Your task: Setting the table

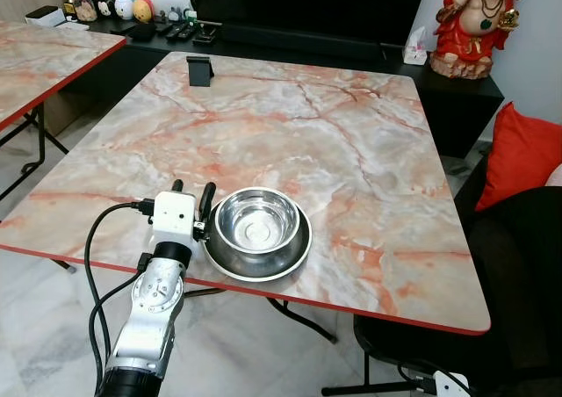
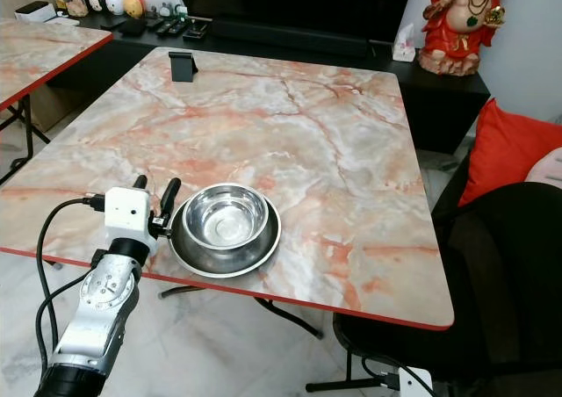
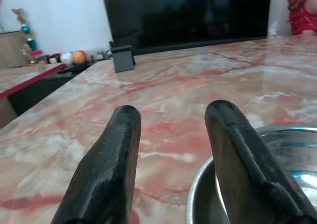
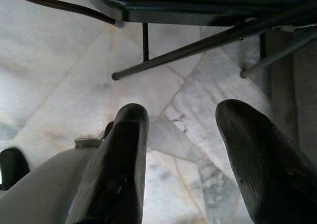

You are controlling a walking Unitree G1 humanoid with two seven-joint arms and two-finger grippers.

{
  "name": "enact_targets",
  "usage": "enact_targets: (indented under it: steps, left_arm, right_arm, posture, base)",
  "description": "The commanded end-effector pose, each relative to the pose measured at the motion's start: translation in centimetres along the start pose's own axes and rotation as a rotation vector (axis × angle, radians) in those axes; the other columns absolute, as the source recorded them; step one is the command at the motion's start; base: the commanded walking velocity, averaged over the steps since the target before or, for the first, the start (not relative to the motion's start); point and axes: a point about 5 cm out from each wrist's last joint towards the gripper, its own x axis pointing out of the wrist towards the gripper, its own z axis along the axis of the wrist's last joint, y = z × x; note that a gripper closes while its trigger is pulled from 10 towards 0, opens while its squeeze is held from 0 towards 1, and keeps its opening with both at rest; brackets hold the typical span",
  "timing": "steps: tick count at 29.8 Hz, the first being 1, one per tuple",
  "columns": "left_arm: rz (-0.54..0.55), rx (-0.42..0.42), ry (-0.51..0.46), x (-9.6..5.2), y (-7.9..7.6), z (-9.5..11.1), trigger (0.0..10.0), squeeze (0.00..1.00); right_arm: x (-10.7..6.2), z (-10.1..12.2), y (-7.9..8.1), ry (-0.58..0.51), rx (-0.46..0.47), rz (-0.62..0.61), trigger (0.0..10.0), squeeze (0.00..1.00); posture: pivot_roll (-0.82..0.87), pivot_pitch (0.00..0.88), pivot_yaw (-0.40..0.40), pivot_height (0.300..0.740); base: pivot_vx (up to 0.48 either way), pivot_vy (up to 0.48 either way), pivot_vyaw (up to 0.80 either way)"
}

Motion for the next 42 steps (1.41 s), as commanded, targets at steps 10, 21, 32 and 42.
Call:
enact_targets:
  steps: [10, 21, 32, 42]
  left_arm:
    - [-0.049, 0.001, -0.011, 0.58, -0.59, 0.21, 10.0, 0.00]
    - [-0.046, -0.011, -0.008, 0.56, -0.46, 0.12, 10.0, 0.00]
    - [-0.036, -0.006, -0.013, 0.59, -0.11, 0.23, 10.0, 0.00]
    - [-0.039, -0.013, -0.014, 0.73, -0.24, 0.34, 10.0, 0.00]
  right_arm:
    - [-0.05, -0.47, 0.50, 0.000, 0.044, -0.007, 10.0, 0.00]
    - [-0.10, -0.63, 0.35, 0.006, 0.036, -0.005, 10.0, 0.00]
    - [-0.11, -0.69, 0.31, 0.011, 0.022, 0.000, 10.0, 0.00]
    - [-0.10, -0.69, 0.33, 0.012, 0.025, -0.003, 10.0, 0.00]
  posture:
    - [0.05, 0.000, 0.008, 0.740]
    - [0.08, 0.000, -0.009, 0.740]
    - [0.08, 0.000, -0.011, 0.740]
    - [0.08, 0.000, -0.006, 0.740]
  base:
    - [0.000, 0.000, 0.00]
    - [0.000, 0.047, 0.00]
    - [0.000, 0.285, 0.00]
    - [0.000, 0.307, 0.00]
